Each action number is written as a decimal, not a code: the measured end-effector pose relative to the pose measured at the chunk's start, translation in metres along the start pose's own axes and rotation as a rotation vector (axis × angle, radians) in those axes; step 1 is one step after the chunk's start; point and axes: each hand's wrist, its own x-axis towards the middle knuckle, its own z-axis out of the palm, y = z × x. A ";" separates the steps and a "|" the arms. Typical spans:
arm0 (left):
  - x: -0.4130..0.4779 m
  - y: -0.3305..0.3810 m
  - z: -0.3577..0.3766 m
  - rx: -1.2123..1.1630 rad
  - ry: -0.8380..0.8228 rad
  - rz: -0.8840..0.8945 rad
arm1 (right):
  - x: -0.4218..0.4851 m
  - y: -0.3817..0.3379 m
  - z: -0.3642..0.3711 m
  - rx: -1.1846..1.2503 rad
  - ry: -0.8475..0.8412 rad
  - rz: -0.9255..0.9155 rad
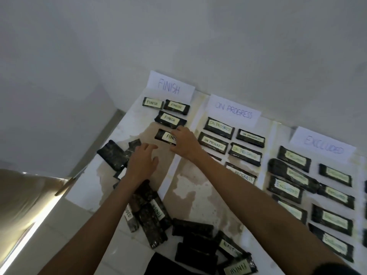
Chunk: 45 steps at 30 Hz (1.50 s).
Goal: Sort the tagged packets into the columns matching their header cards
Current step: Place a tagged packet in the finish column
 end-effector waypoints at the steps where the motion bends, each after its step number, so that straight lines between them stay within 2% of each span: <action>1: 0.005 -0.010 0.000 0.010 0.000 -0.011 | 0.015 -0.003 0.005 -0.024 -0.017 -0.004; 4: 0.015 -0.038 0.004 0.066 0.055 -0.025 | 0.045 -0.006 0.026 -0.062 -0.056 0.025; 7: 0.016 -0.058 0.007 0.155 0.100 -0.138 | 0.053 -0.001 0.046 -0.049 -0.041 0.055; 10: 0.014 -0.064 0.009 0.163 0.062 -0.219 | 0.049 0.001 0.051 -0.038 0.012 0.050; 14: 0.016 -0.063 0.004 0.087 0.018 -0.171 | 0.029 -0.002 0.038 -0.031 0.055 0.064; 16: 0.016 -0.057 -0.007 -0.099 0.008 -0.183 | 0.012 -0.006 0.028 0.022 0.089 0.069; 21: -0.003 -0.012 -0.031 -1.025 -0.090 -0.469 | -0.044 -0.029 0.001 0.410 0.085 0.107; 25: -0.022 0.011 -0.026 -1.261 -0.120 -0.544 | -0.085 -0.048 -0.007 0.563 0.034 0.162; 30: -0.048 0.030 -0.015 -1.272 -0.036 -0.595 | -0.113 -0.059 -0.005 0.590 0.043 0.151; 35: -0.072 0.035 -0.008 -1.320 0.044 -0.660 | -0.135 -0.070 0.003 0.389 0.093 0.030; 42: -0.094 0.041 -0.004 -1.313 -0.032 -0.632 | -0.157 -0.076 0.008 0.185 0.098 0.038; 45: -0.099 0.040 0.000 -1.103 -0.117 -0.526 | -0.165 -0.065 0.007 0.121 0.075 0.115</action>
